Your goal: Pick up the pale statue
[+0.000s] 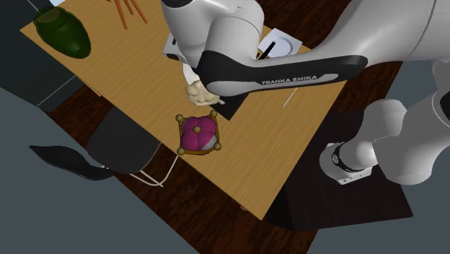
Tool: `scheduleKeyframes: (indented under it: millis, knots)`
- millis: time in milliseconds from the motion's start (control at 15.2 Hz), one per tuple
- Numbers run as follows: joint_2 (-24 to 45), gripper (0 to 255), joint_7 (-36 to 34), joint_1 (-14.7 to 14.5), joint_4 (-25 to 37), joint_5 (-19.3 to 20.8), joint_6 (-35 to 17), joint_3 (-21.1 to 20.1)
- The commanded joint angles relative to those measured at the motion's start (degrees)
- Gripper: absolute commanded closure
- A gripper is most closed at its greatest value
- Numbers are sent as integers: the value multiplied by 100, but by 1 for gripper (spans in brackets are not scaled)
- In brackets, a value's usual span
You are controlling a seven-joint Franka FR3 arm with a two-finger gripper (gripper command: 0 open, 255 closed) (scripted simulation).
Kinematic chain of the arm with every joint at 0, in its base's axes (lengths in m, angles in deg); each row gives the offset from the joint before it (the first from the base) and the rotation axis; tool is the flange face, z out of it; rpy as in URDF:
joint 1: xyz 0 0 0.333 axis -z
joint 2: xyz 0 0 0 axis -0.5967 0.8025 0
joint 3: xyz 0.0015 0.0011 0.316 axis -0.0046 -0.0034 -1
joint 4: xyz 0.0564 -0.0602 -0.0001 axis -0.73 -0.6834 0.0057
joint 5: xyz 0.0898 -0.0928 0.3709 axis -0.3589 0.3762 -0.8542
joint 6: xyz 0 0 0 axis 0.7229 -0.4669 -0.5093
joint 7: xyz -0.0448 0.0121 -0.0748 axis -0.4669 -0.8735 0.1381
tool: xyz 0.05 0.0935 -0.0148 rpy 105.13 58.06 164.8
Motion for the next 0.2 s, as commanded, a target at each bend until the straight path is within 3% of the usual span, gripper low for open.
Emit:
scheduleKeyframes:
  millis: [0, 132]
  knots:
    - [-10, 255, 30, 0, 157, -6, 147, 1]
    - [-11, 255, 32, 0, 168, -6, 159, 1]
